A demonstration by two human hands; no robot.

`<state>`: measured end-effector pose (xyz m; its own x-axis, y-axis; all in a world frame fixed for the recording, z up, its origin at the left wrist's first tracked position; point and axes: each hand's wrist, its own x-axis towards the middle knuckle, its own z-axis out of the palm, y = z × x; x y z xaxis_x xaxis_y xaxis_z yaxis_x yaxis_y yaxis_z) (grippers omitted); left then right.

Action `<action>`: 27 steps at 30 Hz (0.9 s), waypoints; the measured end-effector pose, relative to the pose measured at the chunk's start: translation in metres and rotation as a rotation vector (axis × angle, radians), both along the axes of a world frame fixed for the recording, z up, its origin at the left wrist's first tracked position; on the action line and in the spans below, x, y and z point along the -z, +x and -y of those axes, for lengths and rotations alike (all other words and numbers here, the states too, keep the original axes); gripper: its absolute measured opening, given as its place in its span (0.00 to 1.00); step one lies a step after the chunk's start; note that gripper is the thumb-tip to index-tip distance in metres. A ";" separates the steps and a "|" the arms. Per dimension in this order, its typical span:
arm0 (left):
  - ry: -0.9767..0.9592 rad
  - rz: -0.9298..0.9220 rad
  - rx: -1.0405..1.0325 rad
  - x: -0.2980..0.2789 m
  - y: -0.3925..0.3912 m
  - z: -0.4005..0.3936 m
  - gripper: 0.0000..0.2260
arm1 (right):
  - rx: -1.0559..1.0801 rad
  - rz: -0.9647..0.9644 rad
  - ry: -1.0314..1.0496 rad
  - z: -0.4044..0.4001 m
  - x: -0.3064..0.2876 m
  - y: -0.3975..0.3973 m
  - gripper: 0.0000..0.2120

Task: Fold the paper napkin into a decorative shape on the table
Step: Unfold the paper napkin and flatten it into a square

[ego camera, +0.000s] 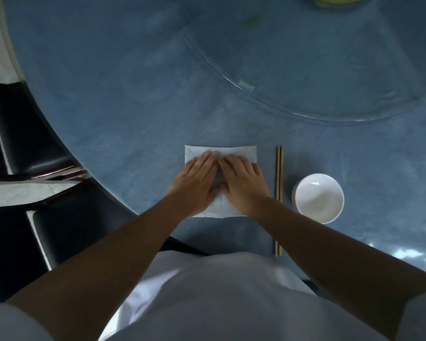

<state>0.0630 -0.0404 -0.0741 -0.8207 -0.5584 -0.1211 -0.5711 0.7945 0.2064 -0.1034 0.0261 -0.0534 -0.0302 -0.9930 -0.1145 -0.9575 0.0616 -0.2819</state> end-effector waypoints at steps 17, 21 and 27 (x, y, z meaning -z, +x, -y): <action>0.052 0.184 -0.132 -0.009 0.016 0.017 0.44 | -0.048 -0.103 0.268 -0.003 -0.003 -0.026 0.55; -0.011 0.149 -0.028 -0.005 0.041 -0.001 0.35 | -0.139 -0.140 0.268 -0.025 -0.002 -0.022 0.49; 0.041 0.233 -0.029 -0.007 0.060 0.007 0.45 | -0.130 -0.136 0.324 -0.036 0.001 -0.025 0.52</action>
<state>0.1228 -0.0474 -0.0667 -0.7514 -0.5724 -0.3283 -0.6298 0.7706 0.0979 -0.1287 0.0623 -0.0549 0.0573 -0.9026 -0.4267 -0.9905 0.0020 -0.1371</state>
